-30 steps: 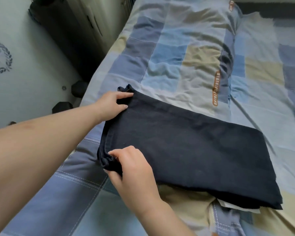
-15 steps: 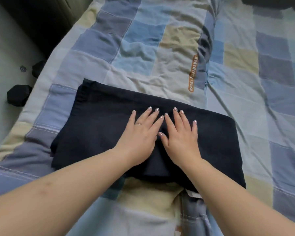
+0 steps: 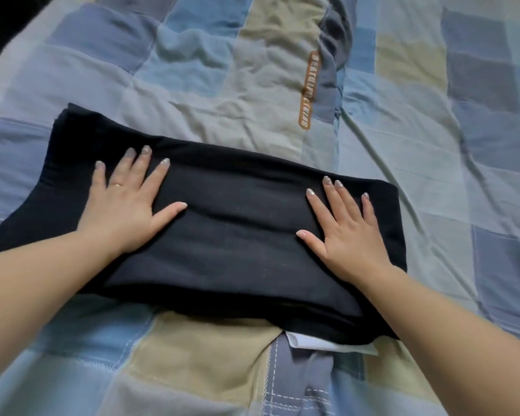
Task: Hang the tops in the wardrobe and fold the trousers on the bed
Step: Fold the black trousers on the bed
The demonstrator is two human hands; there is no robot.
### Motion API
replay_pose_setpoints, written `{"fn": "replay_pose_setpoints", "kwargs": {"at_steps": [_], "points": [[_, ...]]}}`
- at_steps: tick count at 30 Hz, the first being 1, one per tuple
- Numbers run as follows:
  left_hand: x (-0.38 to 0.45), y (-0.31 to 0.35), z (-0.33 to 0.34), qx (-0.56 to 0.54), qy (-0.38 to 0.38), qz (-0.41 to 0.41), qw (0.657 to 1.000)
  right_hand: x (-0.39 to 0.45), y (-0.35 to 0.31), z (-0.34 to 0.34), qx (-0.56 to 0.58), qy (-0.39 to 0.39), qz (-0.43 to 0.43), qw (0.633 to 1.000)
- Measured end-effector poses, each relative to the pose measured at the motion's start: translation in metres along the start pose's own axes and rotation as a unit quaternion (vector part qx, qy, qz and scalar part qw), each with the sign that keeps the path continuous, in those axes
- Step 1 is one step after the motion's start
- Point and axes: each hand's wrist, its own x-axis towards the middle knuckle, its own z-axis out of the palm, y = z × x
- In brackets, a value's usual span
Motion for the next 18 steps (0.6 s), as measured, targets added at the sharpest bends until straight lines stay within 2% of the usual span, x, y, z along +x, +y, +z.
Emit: {"fn": "replay_pose_setpoints", "kwargs": {"at_steps": [5,7,8,10,12,13,15,18], "points": [[0.006,0.010,-0.015,-0.009,-0.067,-0.067,0.995,-0.018,0.051,-0.005,-0.026,-0.098,0.089,0.991],[0.001,0.040,-0.032,-0.048,-0.072,-0.078,0.993,-0.025,0.041,-0.012,0.013,-0.097,0.110,0.989],[-0.004,0.065,-0.040,-0.068,-0.055,-0.040,0.995,-0.033,0.033,-0.016,0.044,-0.080,0.107,0.990],[-0.025,0.123,-0.055,-0.118,-0.017,0.089,0.989,-0.056,0.009,-0.019,0.091,-0.040,0.058,0.993],[-0.049,0.182,-0.064,-0.150,-0.032,0.202,0.967,-0.082,-0.001,-0.017,0.118,-0.012,0.026,0.993],[-0.059,0.205,-0.065,-0.141,-0.058,0.228,0.962,-0.094,0.001,-0.015,0.138,-0.007,0.032,0.990],[-0.069,0.228,-0.060,-0.097,-0.105,0.218,0.965,-0.121,0.013,-0.007,0.210,0.012,0.072,0.975],[-0.061,0.235,-0.059,-0.108,-0.107,0.182,0.971,-0.165,0.033,-0.001,0.366,0.040,0.141,0.919]]}}
